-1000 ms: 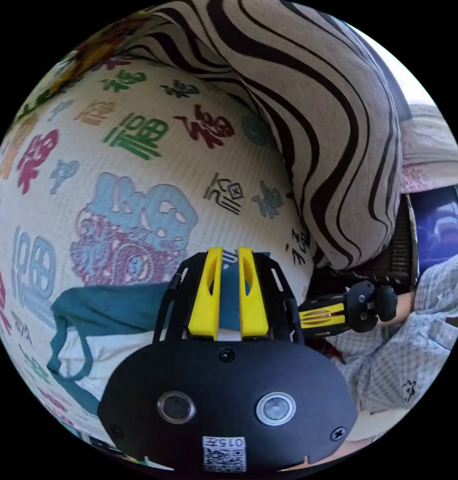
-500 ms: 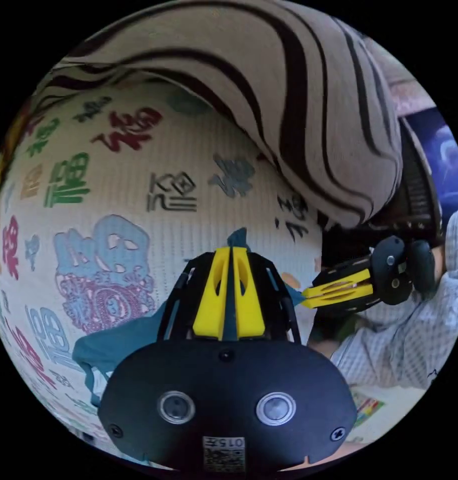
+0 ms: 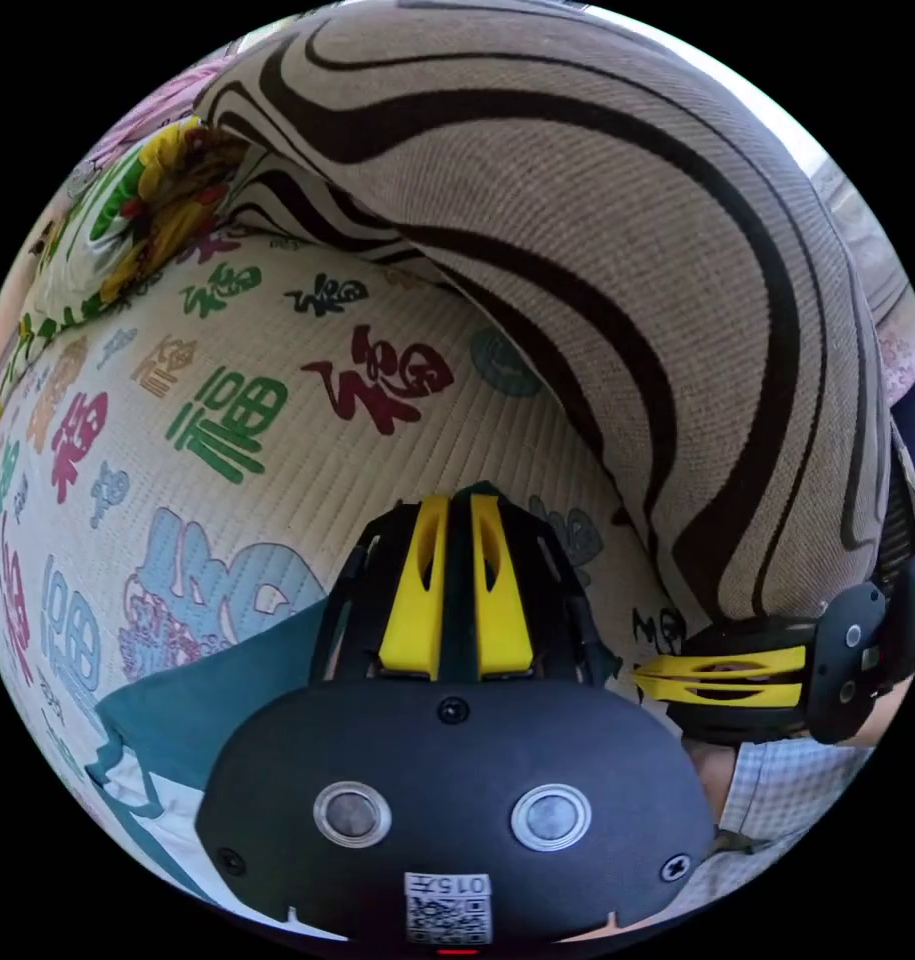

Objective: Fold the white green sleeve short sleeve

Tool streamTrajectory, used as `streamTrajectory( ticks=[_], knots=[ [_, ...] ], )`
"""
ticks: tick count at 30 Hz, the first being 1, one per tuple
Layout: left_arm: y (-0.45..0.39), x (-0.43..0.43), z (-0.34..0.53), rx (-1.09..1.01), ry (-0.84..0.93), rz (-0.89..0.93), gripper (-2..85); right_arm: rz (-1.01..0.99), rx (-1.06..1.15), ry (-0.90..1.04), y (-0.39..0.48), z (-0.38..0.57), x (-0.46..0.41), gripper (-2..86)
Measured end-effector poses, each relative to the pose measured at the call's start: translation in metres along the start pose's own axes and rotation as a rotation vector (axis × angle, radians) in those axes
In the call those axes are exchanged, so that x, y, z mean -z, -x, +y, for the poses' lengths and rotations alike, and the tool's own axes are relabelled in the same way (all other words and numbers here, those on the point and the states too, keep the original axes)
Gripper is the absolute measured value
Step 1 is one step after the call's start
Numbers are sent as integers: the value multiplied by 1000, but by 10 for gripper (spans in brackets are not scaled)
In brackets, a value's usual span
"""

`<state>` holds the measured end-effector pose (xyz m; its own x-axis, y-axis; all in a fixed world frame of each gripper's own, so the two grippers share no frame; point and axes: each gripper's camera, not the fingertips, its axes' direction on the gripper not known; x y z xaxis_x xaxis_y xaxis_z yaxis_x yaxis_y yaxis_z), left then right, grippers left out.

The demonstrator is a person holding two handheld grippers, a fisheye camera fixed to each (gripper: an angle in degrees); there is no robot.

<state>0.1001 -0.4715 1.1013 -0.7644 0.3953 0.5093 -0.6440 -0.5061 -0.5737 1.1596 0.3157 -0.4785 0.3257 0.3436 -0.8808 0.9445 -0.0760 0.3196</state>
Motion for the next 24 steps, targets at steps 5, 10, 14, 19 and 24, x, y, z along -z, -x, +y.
streamTrajectory(
  ticks=[5, 10, 14, 19, 24],
  knots=[
    [31, 65, 10, 41, -95, 26, 41, 63, 6, 102, 23, 1, -15, -9],
    [69, 139, 71, 213, -347, 171, 43, 27, -6, 109, 45, -1, -2, -3],
    [86, 136, 69, 238, -218, 233, 58, 29, -91, 23, 52, -29, 12, 51],
    [113, 188, 98, 304, -310, 244, 66, 33, -160, -126, 63, -68, 16, 65],
    [143, 230, 137, 387, -291, 250, 64, 44, -210, -40, 78, -106, -25, 15]
  ],
)
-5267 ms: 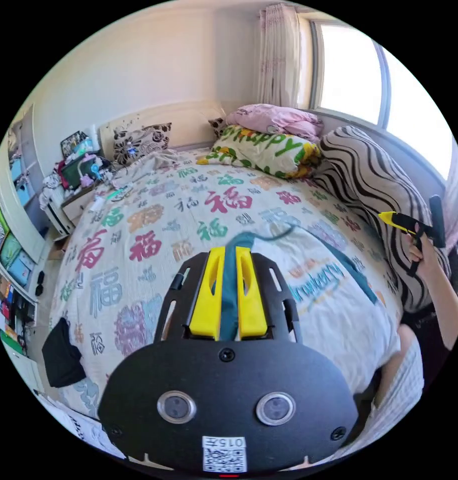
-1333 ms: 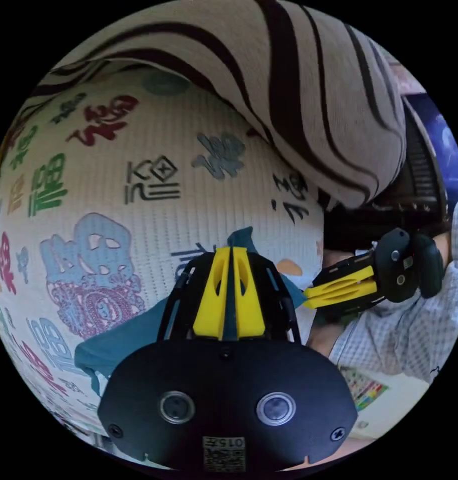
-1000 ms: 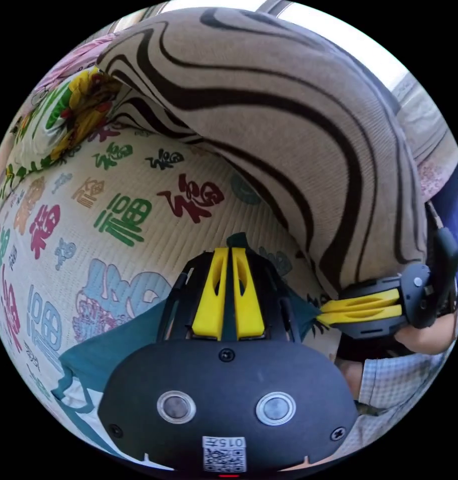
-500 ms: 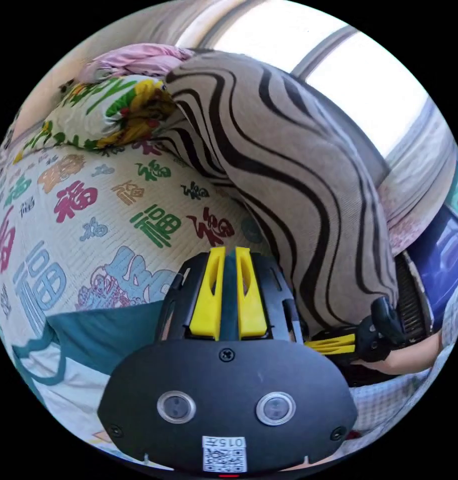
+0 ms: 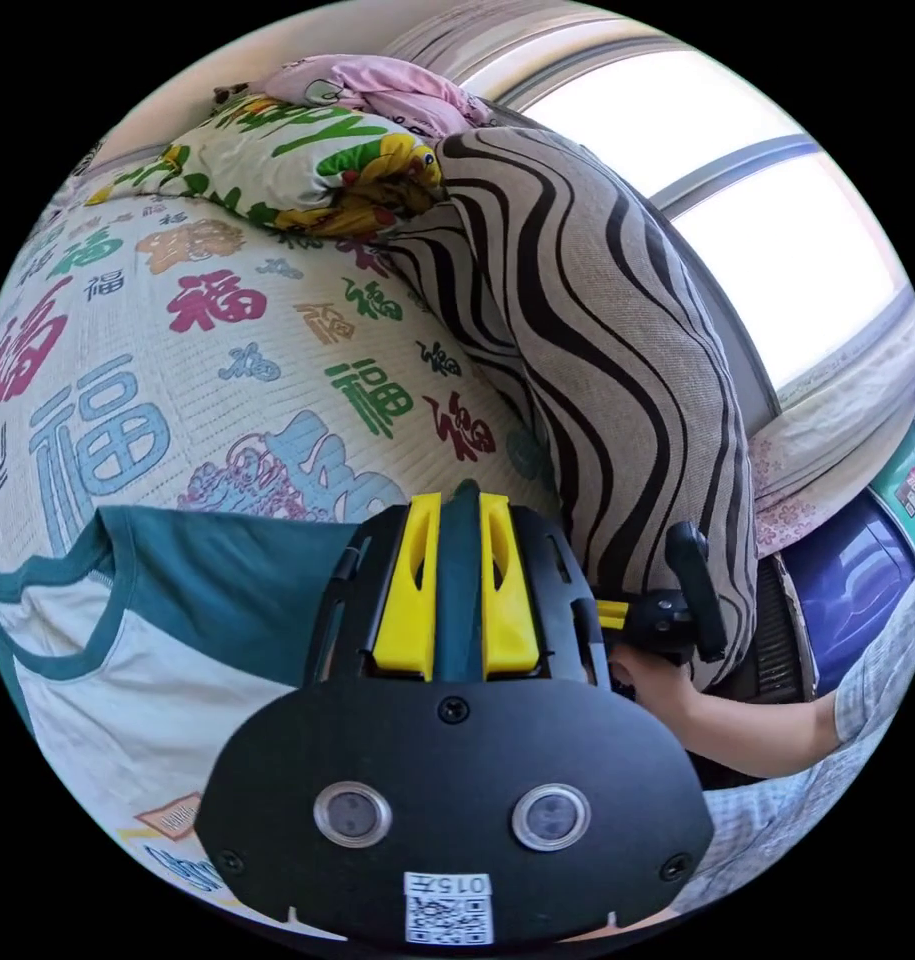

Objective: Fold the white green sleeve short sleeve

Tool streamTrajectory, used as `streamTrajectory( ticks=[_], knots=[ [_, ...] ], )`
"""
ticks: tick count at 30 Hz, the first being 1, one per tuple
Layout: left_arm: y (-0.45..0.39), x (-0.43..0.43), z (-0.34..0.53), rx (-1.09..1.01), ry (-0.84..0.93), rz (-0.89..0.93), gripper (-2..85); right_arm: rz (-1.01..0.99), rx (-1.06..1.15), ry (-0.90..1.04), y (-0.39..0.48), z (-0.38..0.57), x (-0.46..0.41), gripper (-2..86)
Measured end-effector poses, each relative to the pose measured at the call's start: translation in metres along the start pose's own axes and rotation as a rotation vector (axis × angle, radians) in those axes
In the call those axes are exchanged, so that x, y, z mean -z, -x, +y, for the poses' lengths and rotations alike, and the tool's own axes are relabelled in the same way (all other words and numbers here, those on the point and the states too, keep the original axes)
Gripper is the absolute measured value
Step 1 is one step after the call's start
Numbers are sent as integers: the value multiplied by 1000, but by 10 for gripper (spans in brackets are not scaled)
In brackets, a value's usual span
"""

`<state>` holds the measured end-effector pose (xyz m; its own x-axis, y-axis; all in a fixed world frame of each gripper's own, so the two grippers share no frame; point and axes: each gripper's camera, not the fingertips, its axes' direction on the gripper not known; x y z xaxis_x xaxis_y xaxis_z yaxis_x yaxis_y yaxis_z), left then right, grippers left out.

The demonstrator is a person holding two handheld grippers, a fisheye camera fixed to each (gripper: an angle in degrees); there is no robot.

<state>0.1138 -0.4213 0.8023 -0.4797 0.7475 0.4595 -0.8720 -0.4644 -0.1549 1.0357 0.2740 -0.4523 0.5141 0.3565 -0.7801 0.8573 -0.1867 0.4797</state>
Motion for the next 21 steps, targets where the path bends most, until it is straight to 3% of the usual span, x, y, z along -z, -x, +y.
streamTrajectory(
  ticks=[6, 17, 19, 21],
  knots=[
    [-4, 8, 1, 12, 87, 30, 62, 166, 142, 28, 49, 28, 16, -5],
    [-34, 8, -14, -64, 290, 67, 55, 190, 187, 130, 110, 39, -7, -10],
    [-33, 33, -17, -47, 267, 77, 47, 160, 199, 127, 121, 35, -5, -10],
    [-22, 101, -12, 12, 118, 112, 44, 102, 238, 118, 140, 23, 1, -9]
  ],
)
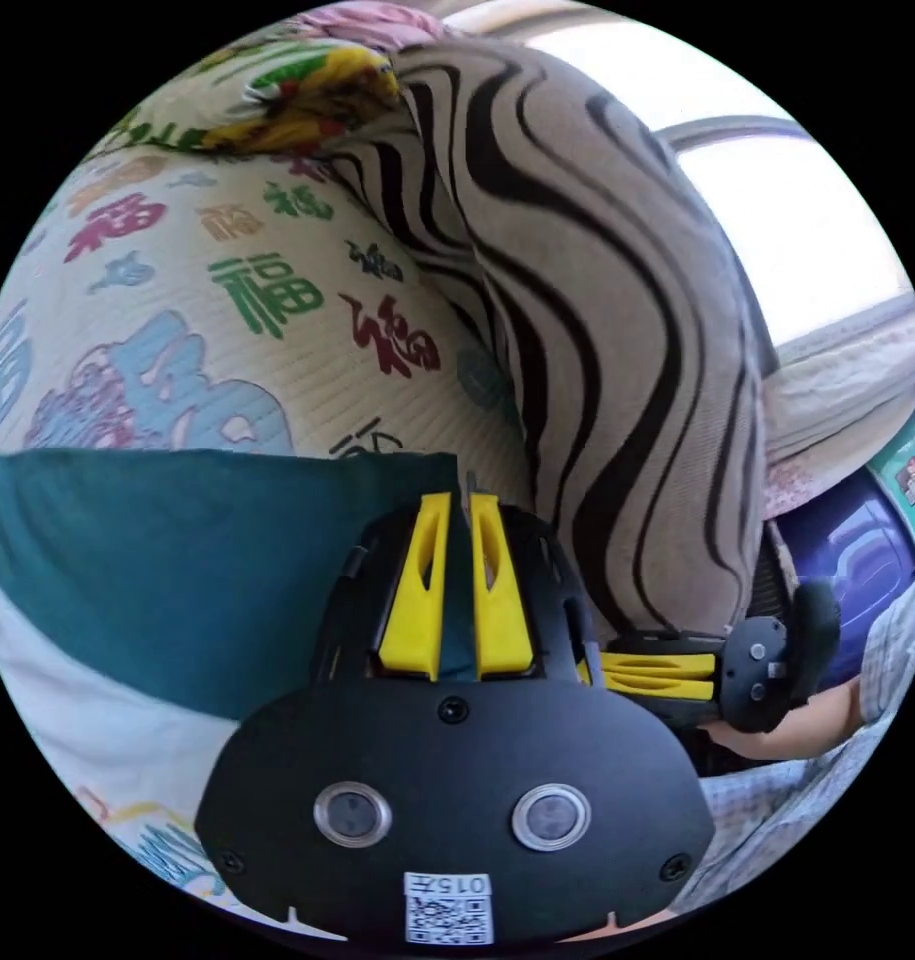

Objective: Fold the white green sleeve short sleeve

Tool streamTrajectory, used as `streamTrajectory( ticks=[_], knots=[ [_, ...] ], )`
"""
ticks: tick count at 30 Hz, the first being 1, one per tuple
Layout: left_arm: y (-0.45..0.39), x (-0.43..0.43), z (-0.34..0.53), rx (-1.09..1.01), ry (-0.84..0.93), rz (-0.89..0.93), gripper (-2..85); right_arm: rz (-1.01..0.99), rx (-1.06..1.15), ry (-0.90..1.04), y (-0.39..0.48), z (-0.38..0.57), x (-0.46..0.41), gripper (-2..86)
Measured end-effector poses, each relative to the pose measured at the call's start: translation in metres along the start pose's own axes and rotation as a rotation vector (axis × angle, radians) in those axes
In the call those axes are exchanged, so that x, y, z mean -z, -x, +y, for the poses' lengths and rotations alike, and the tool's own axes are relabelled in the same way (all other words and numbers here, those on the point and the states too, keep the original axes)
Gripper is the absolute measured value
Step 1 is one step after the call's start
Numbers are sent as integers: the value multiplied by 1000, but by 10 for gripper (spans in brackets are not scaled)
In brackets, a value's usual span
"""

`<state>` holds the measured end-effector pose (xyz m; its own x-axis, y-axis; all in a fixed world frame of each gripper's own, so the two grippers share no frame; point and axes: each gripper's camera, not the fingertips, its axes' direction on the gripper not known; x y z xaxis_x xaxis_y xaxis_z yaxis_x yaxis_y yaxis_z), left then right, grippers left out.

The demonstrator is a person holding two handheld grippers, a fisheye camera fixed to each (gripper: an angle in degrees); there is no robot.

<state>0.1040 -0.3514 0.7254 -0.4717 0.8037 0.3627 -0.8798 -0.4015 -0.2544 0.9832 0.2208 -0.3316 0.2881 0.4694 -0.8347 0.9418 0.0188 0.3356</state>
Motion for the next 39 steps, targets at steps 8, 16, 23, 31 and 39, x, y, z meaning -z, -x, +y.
streamTrajectory(
  ticks=[8, 16, 23, 31, 39],
  knots=[
    [75, 293, 191, 454, -338, -237, 61, -325, 337, -154, 120, -95, 41, -4],
    [157, 504, 401, 945, -502, -431, 80, -445, 679, -182, 392, -236, 43, 24],
    [195, 563, 419, 881, -460, -255, 89, -369, 823, 112, 688, -344, -39, 104],
    [208, 627, 423, 779, -450, -174, 103, -213, 775, 140, 764, -385, -66, 0],
    [232, 665, 401, 717, -499, -121, 90, -241, 738, 53, 822, -436, -27, -6]
  ],
)
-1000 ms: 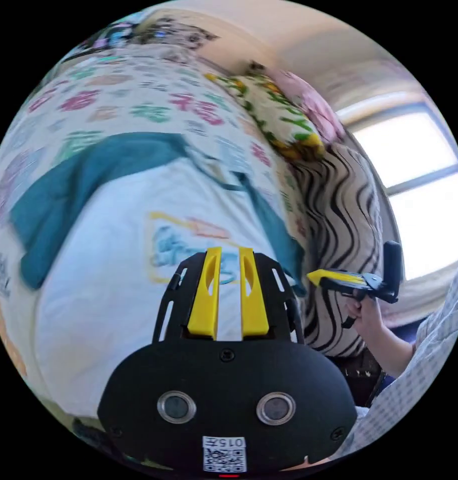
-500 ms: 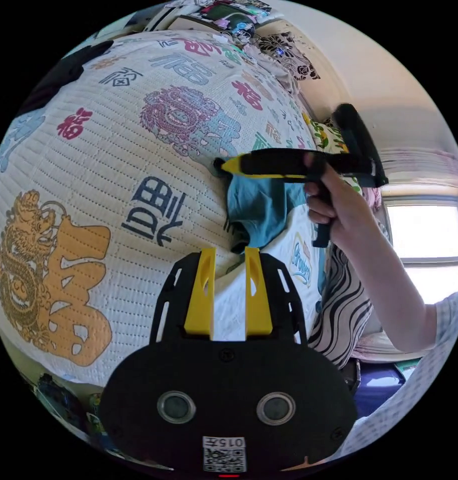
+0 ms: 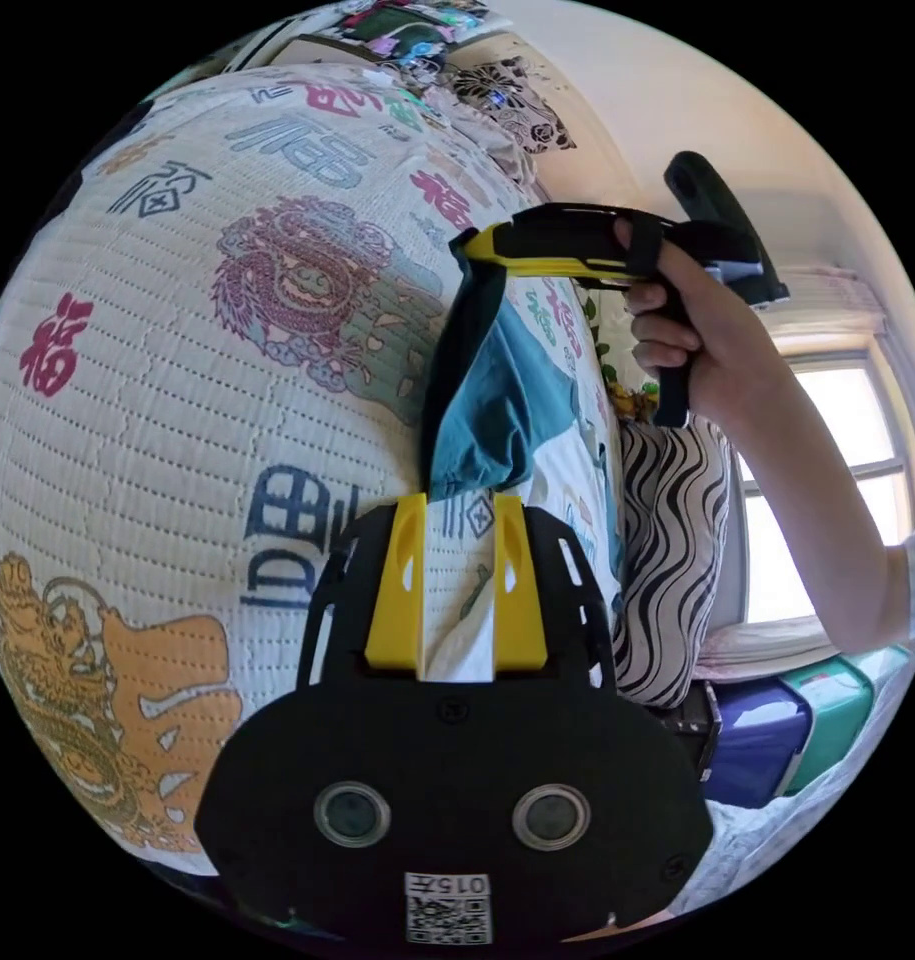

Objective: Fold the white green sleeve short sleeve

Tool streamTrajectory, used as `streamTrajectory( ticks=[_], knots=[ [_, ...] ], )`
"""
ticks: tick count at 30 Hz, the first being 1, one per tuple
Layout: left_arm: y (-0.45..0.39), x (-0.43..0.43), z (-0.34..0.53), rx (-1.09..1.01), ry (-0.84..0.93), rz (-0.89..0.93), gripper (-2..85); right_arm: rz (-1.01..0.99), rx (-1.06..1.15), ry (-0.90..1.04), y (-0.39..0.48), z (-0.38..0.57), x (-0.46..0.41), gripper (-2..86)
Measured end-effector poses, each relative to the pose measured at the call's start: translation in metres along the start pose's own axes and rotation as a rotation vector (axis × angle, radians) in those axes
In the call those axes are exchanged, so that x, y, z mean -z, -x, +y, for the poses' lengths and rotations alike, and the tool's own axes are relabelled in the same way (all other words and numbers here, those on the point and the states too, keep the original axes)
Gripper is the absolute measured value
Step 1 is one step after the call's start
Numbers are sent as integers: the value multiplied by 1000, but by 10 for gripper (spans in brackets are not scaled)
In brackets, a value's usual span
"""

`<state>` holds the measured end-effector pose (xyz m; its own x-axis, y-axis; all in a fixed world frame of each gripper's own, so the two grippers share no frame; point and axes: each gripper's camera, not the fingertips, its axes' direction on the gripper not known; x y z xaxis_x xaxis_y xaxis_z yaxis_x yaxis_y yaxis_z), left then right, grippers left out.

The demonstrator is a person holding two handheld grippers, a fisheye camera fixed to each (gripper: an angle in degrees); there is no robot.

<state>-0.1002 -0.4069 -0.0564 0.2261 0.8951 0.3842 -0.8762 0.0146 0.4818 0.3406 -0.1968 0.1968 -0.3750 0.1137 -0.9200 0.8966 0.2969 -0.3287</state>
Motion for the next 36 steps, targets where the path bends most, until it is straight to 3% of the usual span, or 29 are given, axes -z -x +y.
streamTrajectory(
  ticks=[4, 9, 14, 22, 29, 33, 36],
  knots=[
    [4, 19, -17, 42, -68, -43, 75, 88, 29, 50, 14, -24, -11, -6],
    [0, 11, -42, -6, 59, -43, 1, 107, 3, 86, 17, -40, -29, -2],
    [13, 58, -40, 56, -60, -20, -7, 136, -15, 79, 19, -46, -36, 9],
    [-6, 31, -52, 5, 17, -65, 3, 195, 57, 154, 0, -25, -27, 62],
    [-44, 48, -47, -32, -27, -263, 63, 283, -53, -29, -104, 134, 87, 69],
    [-117, 18, -80, -259, -8, -237, 80, 182, -188, -139, -212, 255, 119, 67],
    [-187, -66, -121, -468, 128, -231, 93, 209, -294, -61, -287, 316, 99, 70]
  ],
)
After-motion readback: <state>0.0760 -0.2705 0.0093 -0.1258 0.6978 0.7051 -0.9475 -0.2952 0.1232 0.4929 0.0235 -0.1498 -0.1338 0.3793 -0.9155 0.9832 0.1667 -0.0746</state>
